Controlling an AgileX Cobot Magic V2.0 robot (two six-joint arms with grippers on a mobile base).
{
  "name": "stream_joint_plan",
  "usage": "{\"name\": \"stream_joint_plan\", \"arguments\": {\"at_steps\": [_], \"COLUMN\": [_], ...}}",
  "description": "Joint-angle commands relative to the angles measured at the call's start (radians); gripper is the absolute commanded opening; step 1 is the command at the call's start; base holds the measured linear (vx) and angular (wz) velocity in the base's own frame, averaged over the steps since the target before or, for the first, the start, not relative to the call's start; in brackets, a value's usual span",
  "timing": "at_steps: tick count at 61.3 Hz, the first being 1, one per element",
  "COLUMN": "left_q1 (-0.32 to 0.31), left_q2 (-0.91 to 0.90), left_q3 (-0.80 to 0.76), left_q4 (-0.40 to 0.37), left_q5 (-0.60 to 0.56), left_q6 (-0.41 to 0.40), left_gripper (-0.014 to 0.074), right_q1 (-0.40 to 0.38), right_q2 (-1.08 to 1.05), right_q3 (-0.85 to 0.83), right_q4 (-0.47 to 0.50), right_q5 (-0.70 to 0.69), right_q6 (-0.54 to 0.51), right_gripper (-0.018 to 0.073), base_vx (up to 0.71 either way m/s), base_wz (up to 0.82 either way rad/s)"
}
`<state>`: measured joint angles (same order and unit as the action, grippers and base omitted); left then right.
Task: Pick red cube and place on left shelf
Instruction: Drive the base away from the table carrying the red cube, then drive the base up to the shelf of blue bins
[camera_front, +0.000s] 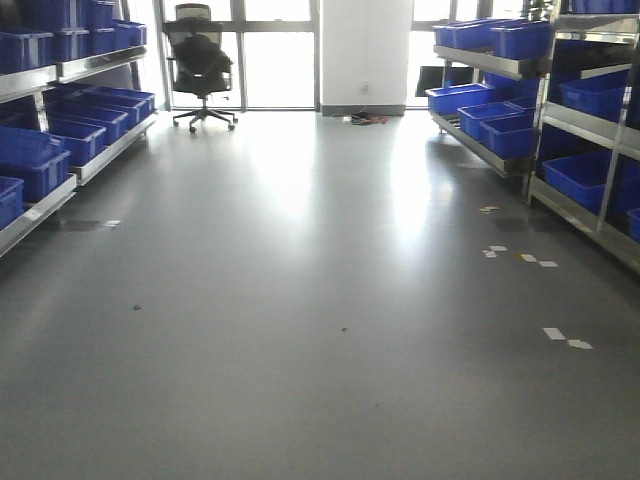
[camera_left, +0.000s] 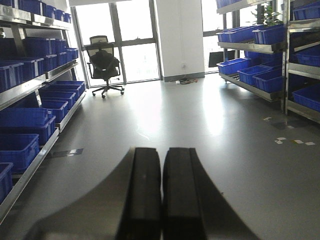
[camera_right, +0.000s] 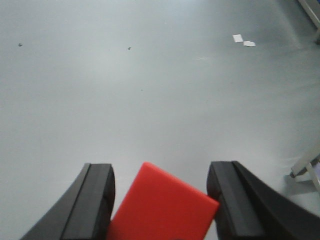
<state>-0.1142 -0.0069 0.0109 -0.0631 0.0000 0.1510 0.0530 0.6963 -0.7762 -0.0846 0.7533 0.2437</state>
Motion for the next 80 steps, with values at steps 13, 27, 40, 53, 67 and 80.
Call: {"name": "stream_joint_plan", "arguments": {"at_steps": [13,27,40,53,67,80], "left_q1": [-0.007,-0.007,-0.007,-0.007,-0.007,-0.007], "left_q2": [0.008,0.008,0.008,0.008,0.008,0.008], "left_q3": [0.022,0.022,0.022,0.022,0.022,0.022], "left_q4": [-0.004,-0.004,-0.004,-0.004,-0.004,-0.004], "left_q5": [-0.084,-0.084,-0.084,-0.084,-0.084,-0.084], "left_q6": [0.002,0.002,0.002,0.002,0.002,0.002], "left_gripper": [0.0106,0.0106,0.0106,0.0106,0.0106,0.0106], "right_q1": [-0.005,-0.001,-0.001,-0.001,-0.001,-0.001], "right_q2": [0.004,-0.002,-0.002,-0.002,-0.002,-0.002], "right_q3": [-0.035,-0.035,-0.035,-0.035,-0.035,-0.035], "right_q4": [-0.014,-0.014,-0.014,-0.014,-0.014,-0.014], "right_q5": [-0.067,-0.062,-0.061,-0.061,-0.061,-0.061], "right_q6": [-0.010,-0.010,-0.010,-0.010,-0.010,-0.010], "right_gripper": [0.0058,0.0058,0.0058,0.0058,0.0058,0.0058], "base_vx": [0.01,0.12,0.19,0.28,0.37,0.45], "base_wz": [0.19,0.11,0.15,0.13,0.05,0.15]}}
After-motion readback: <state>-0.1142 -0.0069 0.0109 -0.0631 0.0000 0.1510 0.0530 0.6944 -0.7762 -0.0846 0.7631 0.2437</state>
